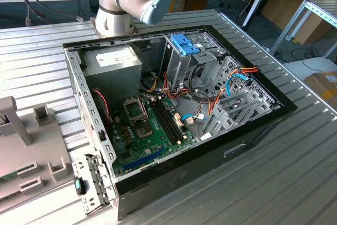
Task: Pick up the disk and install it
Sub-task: 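Pick up the disk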
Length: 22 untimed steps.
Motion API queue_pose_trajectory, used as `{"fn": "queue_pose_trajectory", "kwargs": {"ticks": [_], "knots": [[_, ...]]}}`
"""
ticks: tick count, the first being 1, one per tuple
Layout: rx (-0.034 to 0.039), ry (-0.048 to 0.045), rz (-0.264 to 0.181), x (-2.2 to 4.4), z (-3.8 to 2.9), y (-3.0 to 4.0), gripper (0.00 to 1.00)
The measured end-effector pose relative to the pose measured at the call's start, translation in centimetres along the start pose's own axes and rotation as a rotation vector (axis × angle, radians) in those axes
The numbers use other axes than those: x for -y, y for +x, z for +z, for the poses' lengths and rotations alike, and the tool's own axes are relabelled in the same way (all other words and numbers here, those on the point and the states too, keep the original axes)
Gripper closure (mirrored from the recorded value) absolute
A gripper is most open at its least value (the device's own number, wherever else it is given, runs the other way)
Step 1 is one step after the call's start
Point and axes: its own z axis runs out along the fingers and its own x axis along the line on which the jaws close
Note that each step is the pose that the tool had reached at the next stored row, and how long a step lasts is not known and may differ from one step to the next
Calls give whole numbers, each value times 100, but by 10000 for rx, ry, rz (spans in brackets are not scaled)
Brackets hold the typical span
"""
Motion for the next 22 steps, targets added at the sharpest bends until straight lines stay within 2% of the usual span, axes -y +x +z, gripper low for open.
{"fn": "queue_pose_trajectory", "kwargs": {"ticks": [4,6,10,12,14,16,19,22], "knots": [[2,0,-1,2,76,-2,46],[2,-1,-1,2,137,-4,46],[0,3,-144,4,166,-5,46],[59,5,-313,1,174,-5,46],[72,8,-348,-9,184,-4,46],[83,6,-373,-23,236,-1,46],[167,1,-402,-24,265,0,46],[212,0,-449,-22,345,6,46]]}}
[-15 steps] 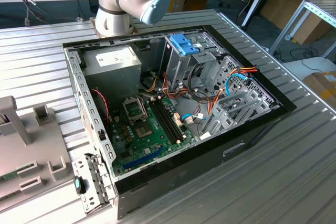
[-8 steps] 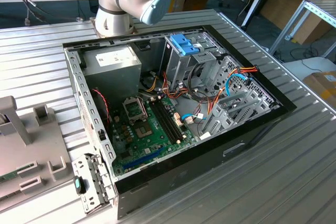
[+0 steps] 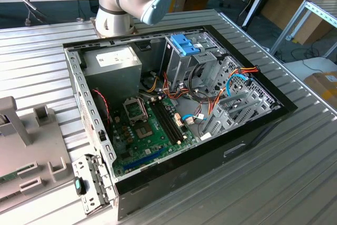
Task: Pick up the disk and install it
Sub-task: 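Pick up the disk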
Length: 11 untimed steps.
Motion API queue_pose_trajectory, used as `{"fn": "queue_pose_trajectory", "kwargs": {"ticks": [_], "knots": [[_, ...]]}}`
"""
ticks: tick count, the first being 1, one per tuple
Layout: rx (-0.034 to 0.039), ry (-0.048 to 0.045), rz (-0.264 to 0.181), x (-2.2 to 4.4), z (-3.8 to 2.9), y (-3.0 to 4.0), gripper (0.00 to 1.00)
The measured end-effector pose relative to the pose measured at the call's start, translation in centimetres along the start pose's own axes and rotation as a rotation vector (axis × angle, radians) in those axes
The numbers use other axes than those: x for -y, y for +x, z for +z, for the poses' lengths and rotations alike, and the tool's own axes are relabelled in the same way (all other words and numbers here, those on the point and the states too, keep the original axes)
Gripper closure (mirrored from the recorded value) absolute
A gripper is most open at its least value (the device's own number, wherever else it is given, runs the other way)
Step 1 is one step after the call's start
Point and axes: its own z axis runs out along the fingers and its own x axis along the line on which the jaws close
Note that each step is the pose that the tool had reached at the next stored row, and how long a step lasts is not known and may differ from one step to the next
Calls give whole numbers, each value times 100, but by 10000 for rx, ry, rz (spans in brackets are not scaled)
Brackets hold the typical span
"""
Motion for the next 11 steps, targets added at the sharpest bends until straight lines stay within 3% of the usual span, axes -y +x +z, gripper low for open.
{"fn": "queue_pose_trajectory", "kwargs": {"ticks": [3,11], "knots": [[33,-1,-49,2,71,4,46],[37,1,-54,3,118,4,46]]}}
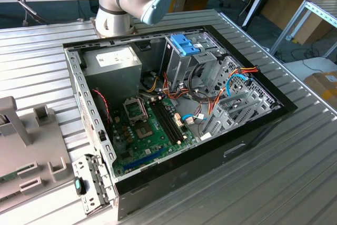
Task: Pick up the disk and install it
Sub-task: 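Pick up the disk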
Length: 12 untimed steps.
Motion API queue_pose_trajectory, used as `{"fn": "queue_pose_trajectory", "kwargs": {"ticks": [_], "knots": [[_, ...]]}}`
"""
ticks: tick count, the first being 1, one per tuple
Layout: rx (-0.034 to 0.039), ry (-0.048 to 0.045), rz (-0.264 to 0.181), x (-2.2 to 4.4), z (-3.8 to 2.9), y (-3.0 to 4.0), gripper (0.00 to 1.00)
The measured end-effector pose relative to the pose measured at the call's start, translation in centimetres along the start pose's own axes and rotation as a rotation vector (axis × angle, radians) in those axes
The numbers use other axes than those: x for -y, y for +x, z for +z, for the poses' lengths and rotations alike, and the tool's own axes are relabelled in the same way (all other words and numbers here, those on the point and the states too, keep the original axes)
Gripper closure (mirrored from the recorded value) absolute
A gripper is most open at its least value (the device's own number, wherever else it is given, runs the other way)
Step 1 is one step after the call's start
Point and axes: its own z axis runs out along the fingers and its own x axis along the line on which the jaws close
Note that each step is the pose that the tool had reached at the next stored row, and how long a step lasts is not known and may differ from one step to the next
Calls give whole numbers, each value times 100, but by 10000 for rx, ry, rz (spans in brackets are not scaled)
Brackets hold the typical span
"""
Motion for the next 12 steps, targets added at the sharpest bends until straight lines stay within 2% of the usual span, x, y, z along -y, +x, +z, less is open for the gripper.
{"fn": "queue_pose_trajectory", "kwargs": {"ticks": [6,12], "knots": [[3,-2,-8,0,47,0,46],[4,0,-12,4,49,-1,46]]}}
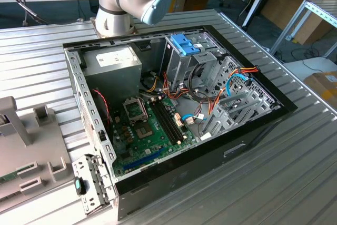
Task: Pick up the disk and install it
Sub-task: 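Pick up the disk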
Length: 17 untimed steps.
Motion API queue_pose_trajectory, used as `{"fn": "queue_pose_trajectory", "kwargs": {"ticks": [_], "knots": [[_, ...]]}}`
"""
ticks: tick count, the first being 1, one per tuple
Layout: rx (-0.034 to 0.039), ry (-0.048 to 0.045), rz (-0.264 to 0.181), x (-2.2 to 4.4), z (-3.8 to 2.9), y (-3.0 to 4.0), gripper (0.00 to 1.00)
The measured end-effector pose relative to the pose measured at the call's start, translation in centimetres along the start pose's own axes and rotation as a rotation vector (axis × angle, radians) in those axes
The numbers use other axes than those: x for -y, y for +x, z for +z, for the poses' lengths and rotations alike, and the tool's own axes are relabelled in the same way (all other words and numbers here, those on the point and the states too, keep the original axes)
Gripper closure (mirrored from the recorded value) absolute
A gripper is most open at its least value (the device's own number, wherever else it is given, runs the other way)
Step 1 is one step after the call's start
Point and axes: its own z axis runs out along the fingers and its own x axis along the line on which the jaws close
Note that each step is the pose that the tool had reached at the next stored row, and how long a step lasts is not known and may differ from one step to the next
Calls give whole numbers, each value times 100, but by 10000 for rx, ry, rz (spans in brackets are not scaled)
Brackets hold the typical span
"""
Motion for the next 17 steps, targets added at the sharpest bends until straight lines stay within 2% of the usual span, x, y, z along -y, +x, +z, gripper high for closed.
{"fn": "queue_pose_trajectory", "kwargs": {"ticks": [13,14,16,17], "knots": [[0,-2,-6,8,-1,0,46],[22,6,-11,5,-1,0,46],[111,55,-31,-6,-1,1,46],[118,66,-33,-15,-1,2,46]]}}
